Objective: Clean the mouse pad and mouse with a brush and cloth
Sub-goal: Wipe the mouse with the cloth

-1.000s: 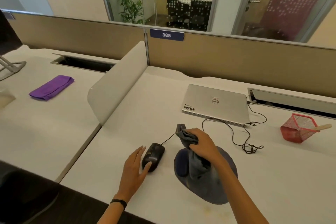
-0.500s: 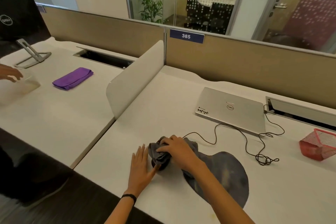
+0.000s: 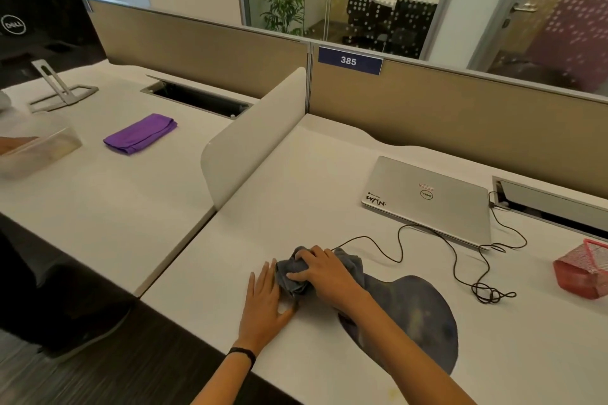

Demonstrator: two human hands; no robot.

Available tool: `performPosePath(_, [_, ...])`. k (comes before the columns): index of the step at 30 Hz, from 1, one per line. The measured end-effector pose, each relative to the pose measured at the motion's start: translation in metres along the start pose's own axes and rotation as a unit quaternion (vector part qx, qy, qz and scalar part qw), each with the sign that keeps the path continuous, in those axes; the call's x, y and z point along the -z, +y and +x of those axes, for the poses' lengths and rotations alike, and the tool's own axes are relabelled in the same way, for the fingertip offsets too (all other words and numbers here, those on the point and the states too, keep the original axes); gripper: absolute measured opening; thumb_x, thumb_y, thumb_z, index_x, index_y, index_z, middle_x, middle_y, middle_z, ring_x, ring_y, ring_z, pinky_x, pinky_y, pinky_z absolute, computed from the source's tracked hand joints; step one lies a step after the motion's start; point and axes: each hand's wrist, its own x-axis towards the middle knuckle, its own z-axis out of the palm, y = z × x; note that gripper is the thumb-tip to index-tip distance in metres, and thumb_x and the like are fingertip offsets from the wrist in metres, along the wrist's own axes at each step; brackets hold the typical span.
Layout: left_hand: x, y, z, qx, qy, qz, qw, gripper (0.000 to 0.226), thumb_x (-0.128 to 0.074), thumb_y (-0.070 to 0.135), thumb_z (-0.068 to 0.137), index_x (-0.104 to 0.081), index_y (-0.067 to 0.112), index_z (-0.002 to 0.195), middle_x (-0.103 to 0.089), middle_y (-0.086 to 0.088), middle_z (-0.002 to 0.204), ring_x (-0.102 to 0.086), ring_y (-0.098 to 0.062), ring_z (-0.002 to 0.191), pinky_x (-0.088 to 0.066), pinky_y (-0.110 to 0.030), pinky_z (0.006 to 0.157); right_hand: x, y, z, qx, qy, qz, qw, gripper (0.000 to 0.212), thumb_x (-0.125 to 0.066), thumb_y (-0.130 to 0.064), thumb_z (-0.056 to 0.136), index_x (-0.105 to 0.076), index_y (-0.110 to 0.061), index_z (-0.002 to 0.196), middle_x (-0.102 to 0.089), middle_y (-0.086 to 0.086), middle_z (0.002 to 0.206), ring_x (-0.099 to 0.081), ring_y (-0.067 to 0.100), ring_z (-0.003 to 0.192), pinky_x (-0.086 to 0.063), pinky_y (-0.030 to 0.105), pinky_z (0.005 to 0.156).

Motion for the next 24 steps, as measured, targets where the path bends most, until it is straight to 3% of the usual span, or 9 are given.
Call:
performPosePath(4, [0.003,0.000,-0.001,-0.003,0.025,-0.042,0.999,0.089,-0.007,0.081,0.079,-0.026,0.026,0.146,-0.012,0.007,0.154,0.008,-0.002,0.141,0.016,-0.031,0.116,-0.003,0.005,0.001,-0.001,0.005,0.045,0.999,0.057,-0.043,0.005,0.088,-0.051,-0.031,0.130,-0.039,0.008,0.140,-0.038,0.031,0.113,-0.032,0.039,0.089])
performPosePath(10, [0.003,0.012,0.008,0.046,0.058,-0.097,0.993,0.079,-0.029,0.073,0.083,-0.053,0.015,0.131,-0.053,-0.007,0.136,-0.021,-0.012,0.134,0.012,-0.030,0.113,-0.008,0.007,0.001,-0.016,0.009,0.080,0.997,0.060,-0.040,0.007,0.086,-0.050,-0.031,0.131,-0.037,0.006,0.140,-0.037,0.028,0.114,-0.032,0.035,0.093])
performPosePath(12, [0.001,0.018,0.010,0.075,0.089,-0.108,0.987,0.075,-0.038,0.065,0.078,-0.052,0.014,0.131,-0.053,-0.007,0.137,-0.021,-0.011,0.134,0.013,-0.031,0.113,-0.009,0.008,0.000,-0.014,0.015,0.087,0.996,0.061,-0.039,0.008,0.085,-0.050,-0.030,0.131,-0.037,0.006,0.140,-0.037,0.028,0.114,-0.032,0.035,0.094])
performPosePath(18, [0.004,0.028,0.011,0.111,0.104,-0.139,0.979,0.079,-0.034,0.063,0.071,-0.046,0.018,0.135,-0.046,-0.002,0.143,-0.023,-0.018,0.142,0.007,-0.042,0.116,-0.016,0.009,0.003,0.004,0.054,0.048,0.997,0.053,-0.044,0.005,0.084,-0.052,-0.025,0.128,-0.039,0.012,0.136,-0.041,0.032,0.111,-0.039,0.040,0.087])
performPosePath(21, [0.002,0.026,0.010,0.109,0.108,-0.139,0.978,0.081,-0.035,0.071,0.069,-0.050,0.021,0.132,-0.044,0.001,0.144,-0.020,-0.017,0.143,0.006,-0.044,0.117,-0.021,0.011,0.007,0.008,0.091,0.017,0.996,0.048,-0.058,0.001,0.078,-0.059,-0.023,0.120,-0.051,0.014,0.125,-0.052,0.033,0.099,-0.046,0.040,0.075])
performPosePath(24, [-0.003,0.024,0.010,0.107,0.114,-0.139,0.978,0.085,-0.028,0.087,0.068,-0.059,0.024,0.116,-0.044,0.003,0.143,-0.019,-0.013,0.142,0.005,-0.044,0.118,-0.021,0.017,0.014,-0.021,0.105,0.000,0.994,0.043,-0.069,-0.005,0.071,-0.065,-0.024,0.111,-0.059,0.011,0.114,-0.059,0.030,0.090,-0.050,0.037,0.067])
